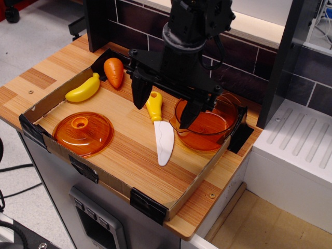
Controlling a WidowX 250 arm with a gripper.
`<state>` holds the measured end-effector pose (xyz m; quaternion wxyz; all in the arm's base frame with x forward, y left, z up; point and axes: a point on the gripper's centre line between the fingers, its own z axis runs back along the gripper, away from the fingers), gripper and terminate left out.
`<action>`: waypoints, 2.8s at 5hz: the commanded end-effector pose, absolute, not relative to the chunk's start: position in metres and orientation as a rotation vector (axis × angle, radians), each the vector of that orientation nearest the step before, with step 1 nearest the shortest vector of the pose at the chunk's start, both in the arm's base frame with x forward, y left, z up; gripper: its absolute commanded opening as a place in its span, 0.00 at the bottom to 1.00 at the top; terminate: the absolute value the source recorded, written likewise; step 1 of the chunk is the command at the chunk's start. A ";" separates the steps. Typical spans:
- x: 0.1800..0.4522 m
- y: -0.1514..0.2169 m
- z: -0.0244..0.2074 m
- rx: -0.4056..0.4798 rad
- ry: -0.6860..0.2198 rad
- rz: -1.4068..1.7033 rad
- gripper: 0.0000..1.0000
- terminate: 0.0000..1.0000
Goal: Put banana in pot
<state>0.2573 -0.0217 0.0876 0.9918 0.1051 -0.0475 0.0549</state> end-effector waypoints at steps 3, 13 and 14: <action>0.267 0.038 0.118 0.132 -0.156 -0.036 1.00 0.00; 0.321 0.148 0.020 0.242 -0.026 -0.094 1.00 0.00; 0.317 0.150 0.016 0.246 -0.020 -0.100 1.00 0.00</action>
